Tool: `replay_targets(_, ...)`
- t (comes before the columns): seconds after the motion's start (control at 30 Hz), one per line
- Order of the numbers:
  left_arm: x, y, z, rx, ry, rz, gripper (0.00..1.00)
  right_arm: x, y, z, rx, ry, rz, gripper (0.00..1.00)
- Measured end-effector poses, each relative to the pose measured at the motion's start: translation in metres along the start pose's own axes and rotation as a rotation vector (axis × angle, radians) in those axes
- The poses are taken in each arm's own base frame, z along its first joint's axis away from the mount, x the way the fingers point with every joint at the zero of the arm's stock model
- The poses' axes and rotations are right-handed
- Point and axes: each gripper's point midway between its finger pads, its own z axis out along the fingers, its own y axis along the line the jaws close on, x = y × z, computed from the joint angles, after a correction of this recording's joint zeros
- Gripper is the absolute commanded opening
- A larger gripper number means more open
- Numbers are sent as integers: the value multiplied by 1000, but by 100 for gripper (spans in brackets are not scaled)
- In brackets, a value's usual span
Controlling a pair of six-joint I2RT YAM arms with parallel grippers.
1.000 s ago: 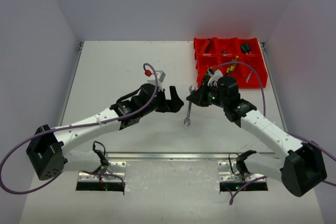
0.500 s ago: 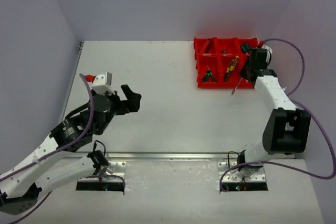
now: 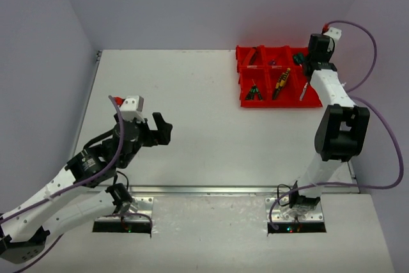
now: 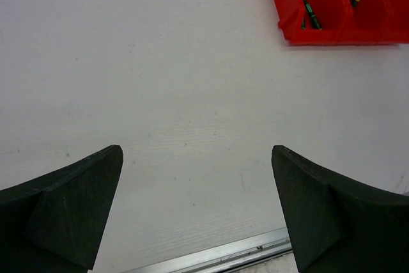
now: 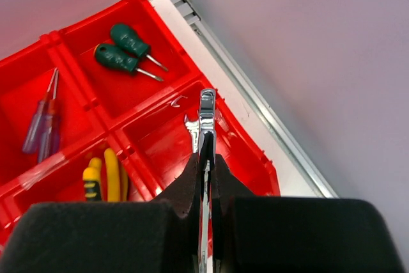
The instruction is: Sort the tools into containers
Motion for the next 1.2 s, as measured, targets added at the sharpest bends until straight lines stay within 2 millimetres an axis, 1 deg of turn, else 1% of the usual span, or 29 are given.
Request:
replay_targets(0.1, 3, -2, 2, 5, 12, 12, 100, 6, 2, 15, 10, -9, -16, 0)
replay_targets(0.27, 5, -3, 1, 20, 18, 13, 100, 24, 7, 38, 20, 6, -63, 0)
replay_targets(0.4, 8, -4, 1, 29, 25, 17, 100, 33, 11, 51, 21, 6, -83, 0)
replay_targets(0.43, 8, -4, 1, 31, 25, 16, 100, 34, 12, 52, 21, 4, -84, 0)
replay_targets(0.5, 8, -5, 1, 35, 27, 17, 100, 34, 12, 53, 21, -5, -81, 7)
replay_targets(0.6, 9, -6, 1, 39, 30, 20, 100, 33, 12, 55, 22, -33, -71, 9)
replay_targets(0.67, 9, -6, 1, 41, 30, 19, 100, 39, 10, 56, 30, -39, -71, 8)
replay_targets(0.73, 8, -6, 0, 43, 29, 19, 100, 51, 6, 56, 39, -25, -79, 6)
replay_targets(0.9, 7, -6, -1, 47, 22, 14, 100, 77, 0, 56, 50, 22, -101, 11)
replay_targets(1.07, 7, -6, -2, 48, 21, 16, 100, 80, 0, 56, 47, 29, -68, 16)
replay_targets(1.2, 7, -6, -1, 47, 22, 17, 100, 80, 2, 54, 41, 63, -46, 34)
